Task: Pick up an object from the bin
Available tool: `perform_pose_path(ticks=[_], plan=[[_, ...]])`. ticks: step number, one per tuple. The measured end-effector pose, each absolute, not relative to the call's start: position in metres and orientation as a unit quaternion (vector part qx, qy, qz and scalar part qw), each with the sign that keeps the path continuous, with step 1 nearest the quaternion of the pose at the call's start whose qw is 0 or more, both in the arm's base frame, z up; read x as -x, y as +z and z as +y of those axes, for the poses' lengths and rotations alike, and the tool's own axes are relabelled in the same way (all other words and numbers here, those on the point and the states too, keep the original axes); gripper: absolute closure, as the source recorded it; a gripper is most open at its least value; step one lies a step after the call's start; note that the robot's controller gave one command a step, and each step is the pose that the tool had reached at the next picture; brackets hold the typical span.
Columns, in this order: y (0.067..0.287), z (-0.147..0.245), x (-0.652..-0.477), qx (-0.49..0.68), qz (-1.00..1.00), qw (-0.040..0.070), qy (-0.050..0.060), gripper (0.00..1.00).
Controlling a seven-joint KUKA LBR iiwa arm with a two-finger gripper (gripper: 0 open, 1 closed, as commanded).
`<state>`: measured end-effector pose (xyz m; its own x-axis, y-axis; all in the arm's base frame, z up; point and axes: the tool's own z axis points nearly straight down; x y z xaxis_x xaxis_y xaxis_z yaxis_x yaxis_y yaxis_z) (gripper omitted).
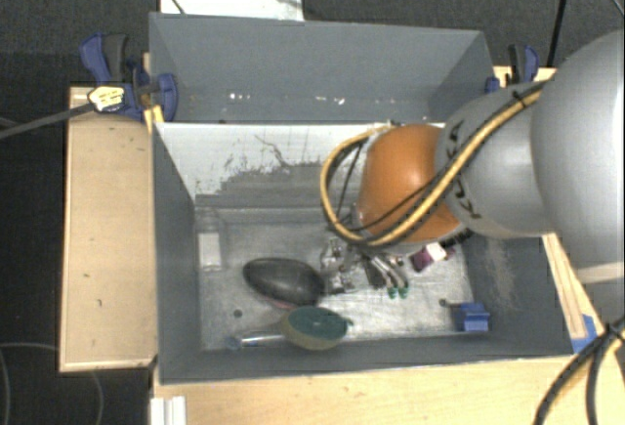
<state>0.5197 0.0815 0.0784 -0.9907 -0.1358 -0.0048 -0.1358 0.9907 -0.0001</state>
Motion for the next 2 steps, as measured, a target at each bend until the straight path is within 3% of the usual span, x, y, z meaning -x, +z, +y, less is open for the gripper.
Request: perform_pose_path(ticks=[1, 2], plan=[[0.079, 0.082, -0.52, 0.068, 0.998, 0.003, 0.0, 0.0], [0.08, 0.151, -0.527, 0.111, 0.994, 0.003, 0.001, 0.0]])
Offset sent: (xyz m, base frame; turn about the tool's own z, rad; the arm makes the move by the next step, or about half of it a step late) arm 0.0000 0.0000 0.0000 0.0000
